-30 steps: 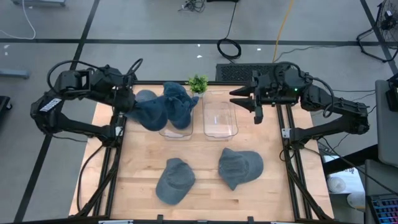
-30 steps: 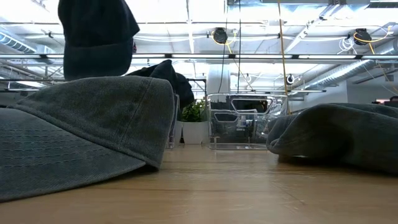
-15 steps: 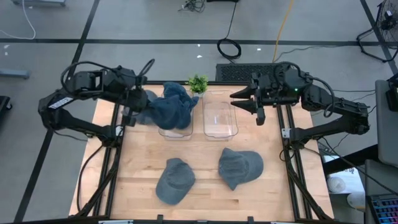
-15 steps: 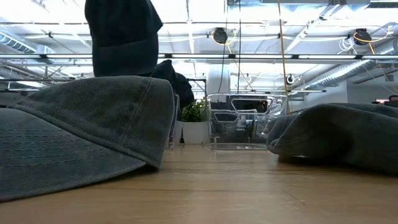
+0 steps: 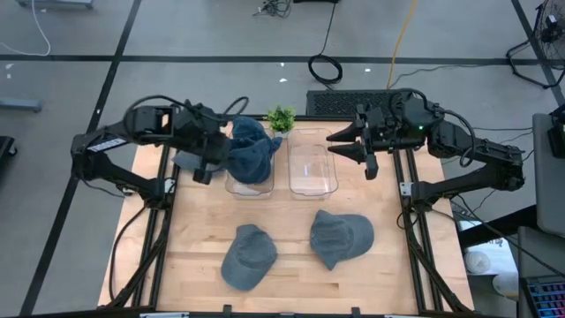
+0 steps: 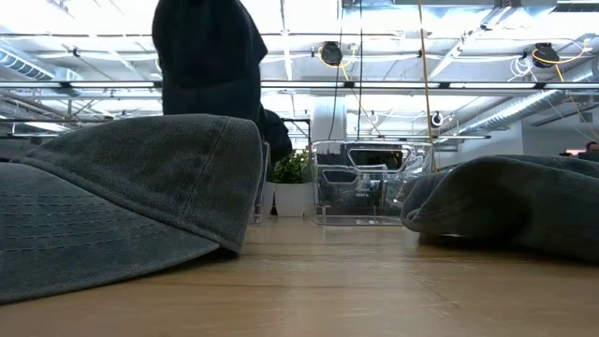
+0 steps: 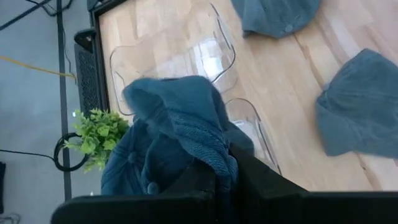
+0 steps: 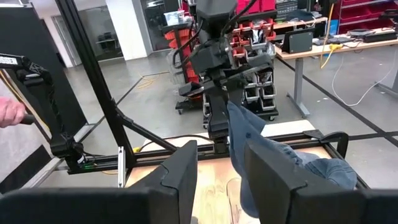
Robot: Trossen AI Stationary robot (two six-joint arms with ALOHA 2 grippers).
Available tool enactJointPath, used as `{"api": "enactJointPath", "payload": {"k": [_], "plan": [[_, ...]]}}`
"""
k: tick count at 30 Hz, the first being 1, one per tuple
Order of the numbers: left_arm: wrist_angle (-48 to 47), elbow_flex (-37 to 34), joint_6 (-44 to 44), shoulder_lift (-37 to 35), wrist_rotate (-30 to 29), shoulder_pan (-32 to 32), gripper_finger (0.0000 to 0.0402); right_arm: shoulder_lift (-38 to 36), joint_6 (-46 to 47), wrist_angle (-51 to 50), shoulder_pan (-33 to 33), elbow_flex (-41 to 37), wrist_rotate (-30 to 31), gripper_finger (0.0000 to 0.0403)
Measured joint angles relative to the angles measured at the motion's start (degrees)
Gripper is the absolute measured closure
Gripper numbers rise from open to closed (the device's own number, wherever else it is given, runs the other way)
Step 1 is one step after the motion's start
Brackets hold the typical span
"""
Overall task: Pick & Place hat
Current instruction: Put the blue cap into the left transparent bin
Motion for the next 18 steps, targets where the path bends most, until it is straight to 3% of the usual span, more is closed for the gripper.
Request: {"api": "enactJointPath", "payload": {"k": [5, 18], "plan": [[1.48, -3.91, 0.11, 0.31, -0.59, -0.06, 0.0381, 0.0, -0.3, 0.0, 0.0, 0.0, 0.01, 0.0282], [18.55, -21.82, 2.33, -1.24, 0.98, 1.5, 0.0381, 0.02, -0.48, 0.04, 0.0, 0.0, 0.02, 0.0282]]}}
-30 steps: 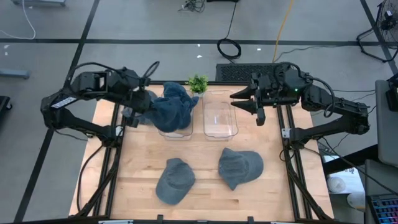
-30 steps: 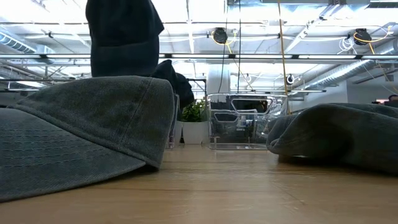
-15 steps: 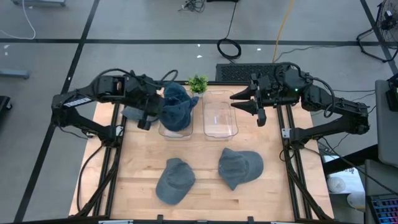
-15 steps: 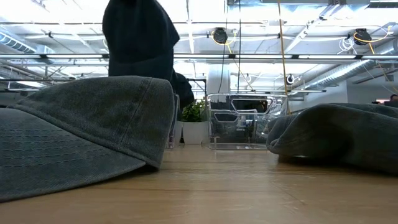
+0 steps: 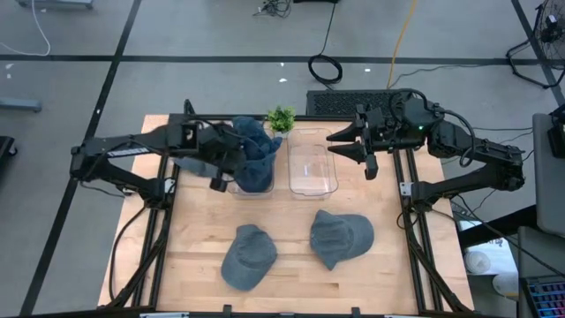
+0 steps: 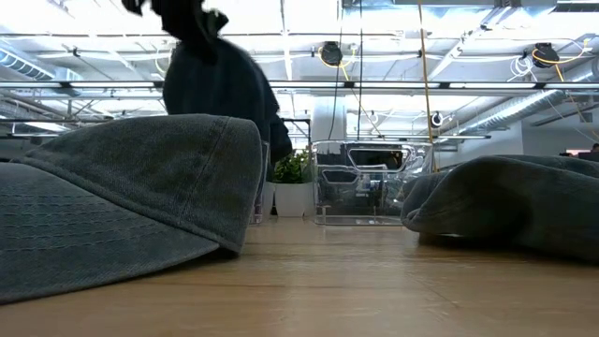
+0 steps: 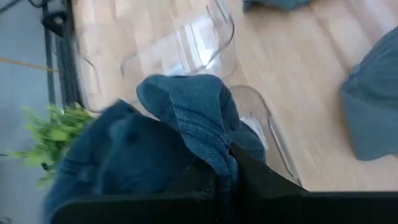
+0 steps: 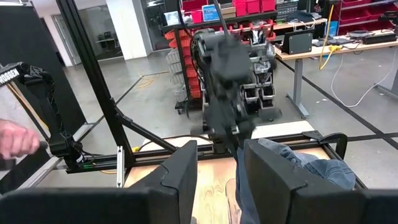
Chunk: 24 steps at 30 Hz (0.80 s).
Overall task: Pick & Place hat
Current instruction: Put the blue cap into the left transparent bin
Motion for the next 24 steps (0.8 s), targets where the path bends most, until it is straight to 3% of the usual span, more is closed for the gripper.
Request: {"api": "enactJointPath", "payload": {"k": [8, 13, 19, 24], "plan": [[8.13, -11.19, -1.9, 0.12, 0.83, 2.38, 0.0381, 0.0, 0.68, 0.0, 0.04, 0.0, -0.11, 0.0282], [9.52, -12.78, -6.34, 0.1, -2.08, 2.96, 0.0376, 0.0, 1.29, 0.0, 0.04, 0.0, 0.09, 0.0282], [9.52, -12.3, -22.12, 0.08, -2.59, 4.28, 0.0274, 0.0, -4.33, -0.02, 0.02, 0.0, 0.17, 0.0282], [8.87, -12.3, -28.78, 0.08, -1.68, 4.58, 0.0177, 0.17, -5.52, -0.03, 0.02, 0.0, 0.25, 0.0282]]}}
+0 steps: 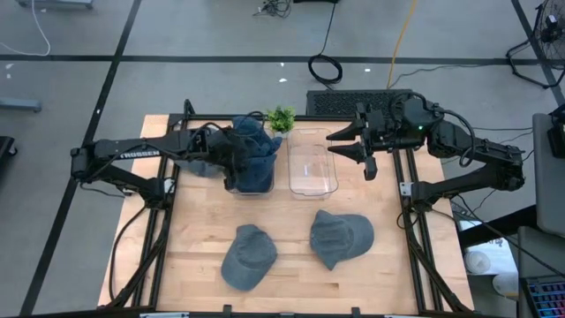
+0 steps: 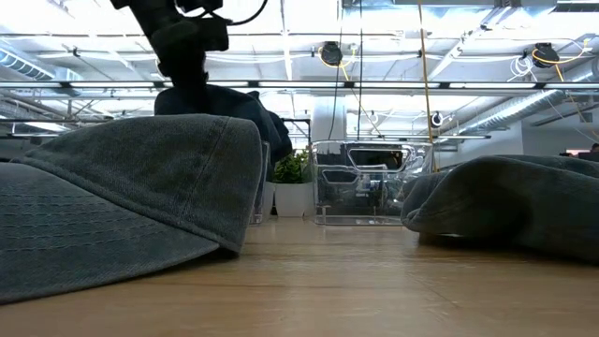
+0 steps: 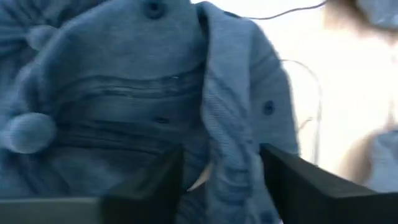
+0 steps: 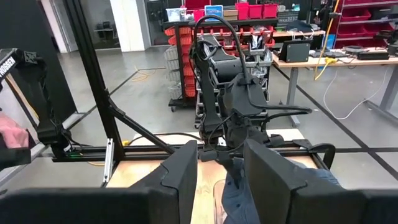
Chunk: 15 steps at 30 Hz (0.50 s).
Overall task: Pick & Place hat
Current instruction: Put the blue cap into the left transparent bin, then put the top gray cap into the right transparent bin
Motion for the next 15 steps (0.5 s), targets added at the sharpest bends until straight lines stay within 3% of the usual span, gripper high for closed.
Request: {"api": "enactJointPath", "payload": {"k": [9, 12, 15], "plan": [[-0.97, 0.11, -3.25, -2.91, 5.94, -0.11, 0.0022, 0.08, -1.6, 0.09, 0.0, -0.02, 0.06, 0.0282], [-1.52, 0.11, -5.49, -5.04, 6.22, -0.11, 0.0007, 0.08, -1.6, -0.09, -0.12, -0.02, 0.28, 0.0282], [-1.5, 0.11, -5.77, -7.76, 6.18, -0.1, 0.0018, 0.28, -1.02, 0.11, -0.44, -0.02, 1.93, 0.0282]]}}
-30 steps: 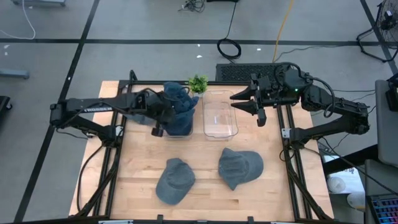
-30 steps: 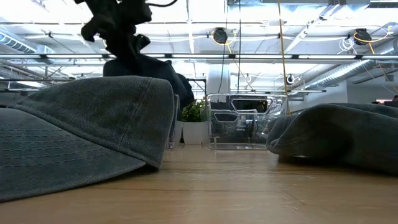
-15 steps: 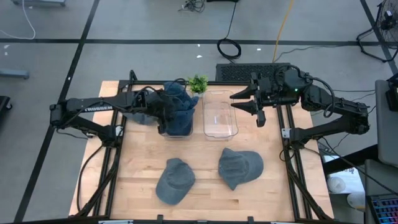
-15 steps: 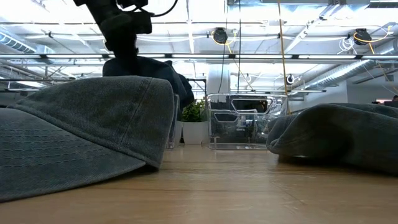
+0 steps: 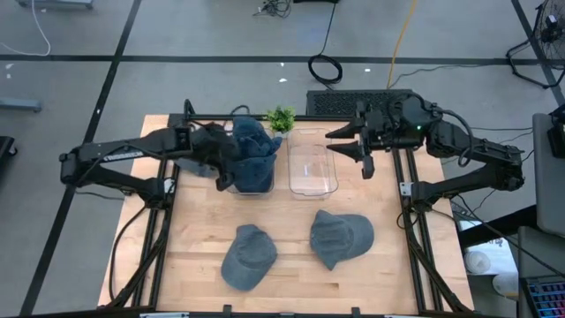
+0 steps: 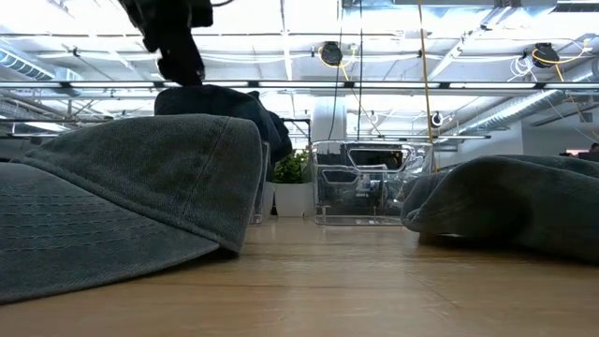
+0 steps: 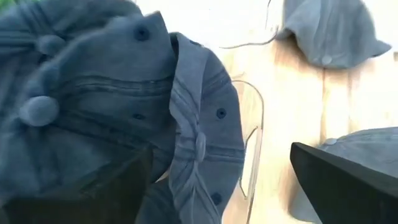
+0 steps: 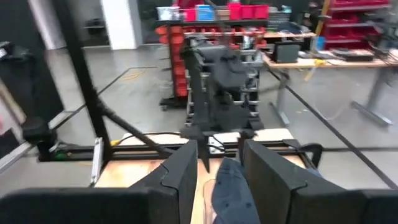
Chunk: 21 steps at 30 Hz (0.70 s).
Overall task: Pick & Place hat
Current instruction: Put the top gray cap into the right transparent bin
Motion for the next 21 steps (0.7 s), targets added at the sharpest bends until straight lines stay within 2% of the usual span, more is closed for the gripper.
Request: {"api": "enactJointPath", "payload": {"k": [6, 11, 16, 21], "plan": [[0.33, 0.0, -1.03, -5.43, 0.02, 0.04, 0.0045, 0.01, 4.52, -1.01, -0.04, 0.0, 7.16, 0.0264], [0.13, 0.0, -3.01, -8.85, 1.0, -0.01, 0.0055, 0.04, 4.03, -2.27, -0.04, 0.0, 8.64, 0.021], [-0.92, 0.0, -3.41, -10.77, 1.99, -0.01, 0.0048, 0.05, 1.8, -4.59, -0.09, 0.0, 14.72, 0.015], [-2.76, 0.0, -3.25, -11.78, 1.74, 0.15, 0.0029, 0.06, -2.05, -4.59, -0.09, 0.0, 16.35, 0.0112]]}}
